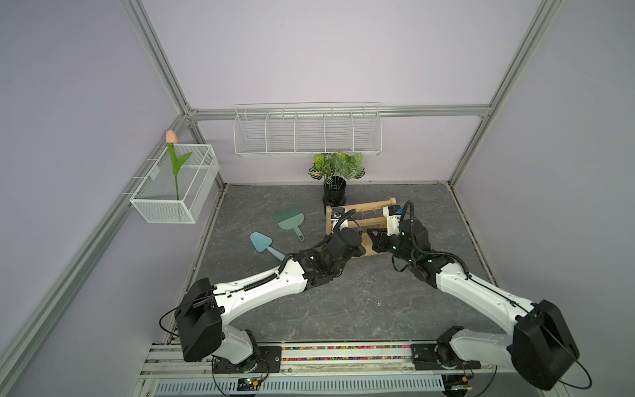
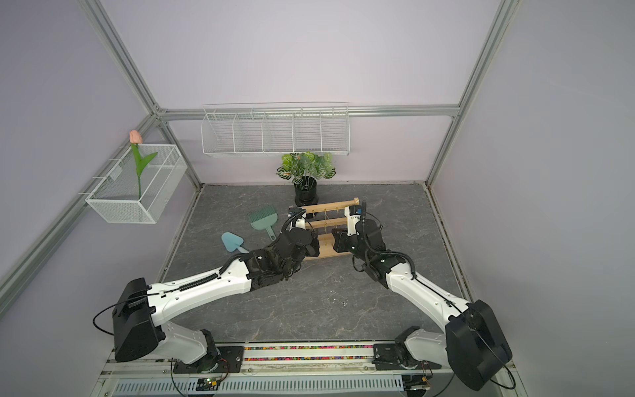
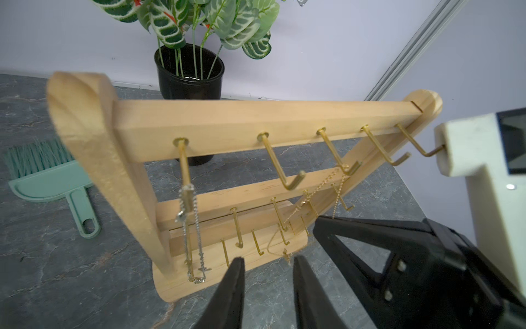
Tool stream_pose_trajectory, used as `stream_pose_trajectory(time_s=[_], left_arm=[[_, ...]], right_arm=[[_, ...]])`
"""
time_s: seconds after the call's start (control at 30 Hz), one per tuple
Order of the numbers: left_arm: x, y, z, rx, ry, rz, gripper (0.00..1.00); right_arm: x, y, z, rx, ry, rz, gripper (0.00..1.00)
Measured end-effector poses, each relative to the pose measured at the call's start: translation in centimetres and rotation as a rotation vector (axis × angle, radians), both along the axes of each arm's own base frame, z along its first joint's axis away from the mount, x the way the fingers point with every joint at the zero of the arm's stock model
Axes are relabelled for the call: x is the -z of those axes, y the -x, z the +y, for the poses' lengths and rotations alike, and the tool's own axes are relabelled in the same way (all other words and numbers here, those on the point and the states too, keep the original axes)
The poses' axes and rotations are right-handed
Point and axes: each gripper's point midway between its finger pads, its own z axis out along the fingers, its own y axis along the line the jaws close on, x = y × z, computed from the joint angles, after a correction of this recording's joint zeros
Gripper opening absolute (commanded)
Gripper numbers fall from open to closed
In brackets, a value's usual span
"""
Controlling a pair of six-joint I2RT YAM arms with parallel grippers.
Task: Hang the necklace on the jewelry display stand
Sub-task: Hang the necklace on the stand.
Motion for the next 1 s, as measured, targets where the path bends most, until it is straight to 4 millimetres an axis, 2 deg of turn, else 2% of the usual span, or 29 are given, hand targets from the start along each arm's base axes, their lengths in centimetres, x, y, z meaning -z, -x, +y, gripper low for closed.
stream_pose_trajectory(time_s=[0.27,0.47,0.77,1.0], left_arm=[[0.6,-0.1,1.4,-0.066,-0.005,0.013,0.32],[1.3,0.0,1.7,-0.073,-0.02,0.021,0.33],[1.5,-0.1,2.3,-0.083,-0.023,0.021,0.33],[2.0,-0.5,2.6,-0.083,-0.019,0.027,0.33]], right_arm=[[-0.1,0.5,0.0,0.015,0.025,-0.017,0.07],[0.8,0.8,-0.9,0.054,0.023,-0.065,0.08],[-2.3,0.9,-1.1,0.072,0.024,-0.199,0.07],[-1.9,1.7,-0.3,0.055,0.051,-0.233,0.09]])
